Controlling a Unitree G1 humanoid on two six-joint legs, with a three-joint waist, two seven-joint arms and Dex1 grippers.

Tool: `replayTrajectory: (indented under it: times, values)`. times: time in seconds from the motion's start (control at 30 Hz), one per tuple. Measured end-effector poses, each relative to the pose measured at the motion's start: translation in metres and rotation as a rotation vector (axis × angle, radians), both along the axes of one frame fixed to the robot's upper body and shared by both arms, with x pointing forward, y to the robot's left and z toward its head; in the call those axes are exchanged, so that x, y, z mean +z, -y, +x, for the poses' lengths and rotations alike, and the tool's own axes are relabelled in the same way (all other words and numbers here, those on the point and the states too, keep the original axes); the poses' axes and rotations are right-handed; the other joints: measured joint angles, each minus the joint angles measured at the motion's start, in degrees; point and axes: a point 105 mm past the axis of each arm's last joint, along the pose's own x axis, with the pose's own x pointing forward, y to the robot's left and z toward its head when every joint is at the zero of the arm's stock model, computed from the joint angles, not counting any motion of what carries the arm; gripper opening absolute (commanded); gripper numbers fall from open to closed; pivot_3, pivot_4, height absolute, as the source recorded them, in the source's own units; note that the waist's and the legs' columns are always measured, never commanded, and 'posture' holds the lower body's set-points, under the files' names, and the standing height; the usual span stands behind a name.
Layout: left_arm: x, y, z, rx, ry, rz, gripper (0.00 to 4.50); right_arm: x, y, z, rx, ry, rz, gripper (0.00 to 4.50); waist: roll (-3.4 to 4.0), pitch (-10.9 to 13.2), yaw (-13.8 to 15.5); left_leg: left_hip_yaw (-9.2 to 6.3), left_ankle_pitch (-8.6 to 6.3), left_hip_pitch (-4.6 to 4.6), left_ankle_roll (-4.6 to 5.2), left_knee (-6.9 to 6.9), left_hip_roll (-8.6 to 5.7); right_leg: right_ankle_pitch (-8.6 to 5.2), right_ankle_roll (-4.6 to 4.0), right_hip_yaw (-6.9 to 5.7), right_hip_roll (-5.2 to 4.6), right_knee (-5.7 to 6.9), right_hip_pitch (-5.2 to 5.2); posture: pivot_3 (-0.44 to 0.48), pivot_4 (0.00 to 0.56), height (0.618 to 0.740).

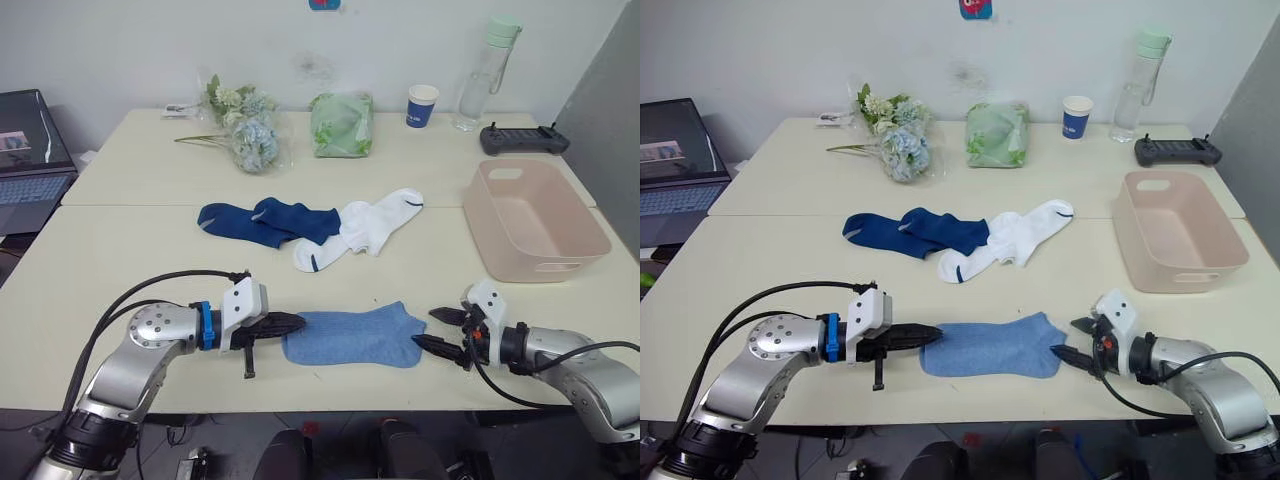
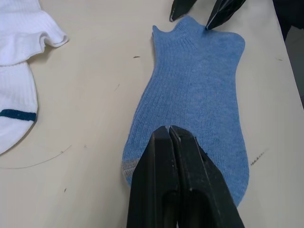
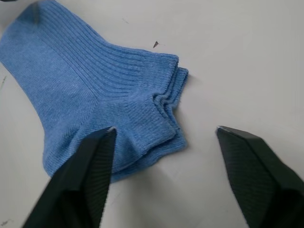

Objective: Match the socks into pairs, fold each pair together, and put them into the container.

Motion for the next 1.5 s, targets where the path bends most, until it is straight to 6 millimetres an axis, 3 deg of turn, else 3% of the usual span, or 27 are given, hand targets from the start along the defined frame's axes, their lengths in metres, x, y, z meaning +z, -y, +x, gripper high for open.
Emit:
replayTrajectory:
  times: [0.23, 0.37, 0.57, 0.8, 0.9, 0.97, 1.3, 1.5]
  values:
    - [0.001, 0.000, 0.001, 0.005, 0.000, -0.007, 0.00, -0.003, -0.007, -0.009, 0.009, -0.115, 0.059, 0.02, 0.01, 0.0, 0.0, 0.01, 0.00, 0.00, 0.00, 0.00, -0.02, 0.00, 0.00, 0.01, 0.00, 0.00, 0.00, 0.000, 0.150, 0.740]
    - [0.003, 0.002, -0.001, -0.004, 0.008, -0.007, 0.00, 0.009, -0.017, 0.001, -0.003, -0.115, 0.113, 0.02, 0.02, 0.0, -0.1, 0.01, 0.00, -0.01, 0.00, 0.00, -0.01, 0.00, 0.00, 0.01, 0.01, 0.02, -0.02, 0.000, 0.150, 0.740]
    - [0.005, 0.019, -0.005, -0.067, 0.012, -0.020, 0.00, 0.032, -0.012, 0.013, -0.002, -0.112, 0.143, 0.02, 0.01, 0.0, 0.1, 0.04, 0.00, -0.03, 0.00, 0.01, -0.08, 0.00, 0.00, 0.02, -0.01, -0.02, 0.00, 0.000, 0.150, 0.740]
    - [-0.016, 0.058, 0.010, -0.105, 0.012, 0.035, 0.00, 0.035, -0.005, 0.012, 0.041, -0.165, 0.138, 0.02, 0.01, 0.0, 0.2, 0.04, -0.01, -0.06, 0.02, 0.02, -0.09, 0.00, 0.00, 0.00, 0.03, -0.03, -0.01, 0.000, 0.150, 0.740]
    - [-0.034, 0.063, 0.012, -0.096, -0.023, 0.071, 0.00, 0.035, -0.006, 0.007, 0.065, -0.193, 0.158, 0.02, 0.01, 0.0, -0.1, 0.05, -0.01, -0.04, 0.02, 0.02, -0.04, 0.00, 0.00, 0.02, 0.03, 0.00, -0.02, 0.000, 0.150, 0.740]
    - [-0.034, 0.065, 0.013, -0.099, -0.013, 0.075, 0.00, 0.036, -0.008, 0.004, 0.078, -0.210, 0.175, 0.02, 0.04, 0.0, 0.0, 0.02, 0.00, -0.02, 0.02, 0.03, -0.04, 0.00, 0.00, 0.01, 0.02, 0.05, 0.00, 0.000, 0.150, 0.740]
    - [-0.037, 0.071, 0.013, -0.091, -0.001, 0.086, 0.00, 0.077, -0.051, -0.006, 0.224, -0.276, 0.484, 0.02, 0.05, -0.1, 0.1, -0.01, -0.01, 0.02, 0.02, 0.07, -0.05, 0.01, 0.01, 0.01, 0.00, 0.02, 0.08, 0.000, 0.150, 0.740]
    - [-0.036, 0.067, 0.012, -0.058, -0.017, 0.082, 0.00, 0.069, -0.070, -0.010, 0.284, -0.309, 0.474, 0.02, 0.05, -0.1, -0.1, -0.01, -0.01, 0.00, 0.02, 0.06, -0.05, 0.01, 0.01, 0.00, 0.01, 0.02, 0.04, 0.000, 0.150, 0.740]
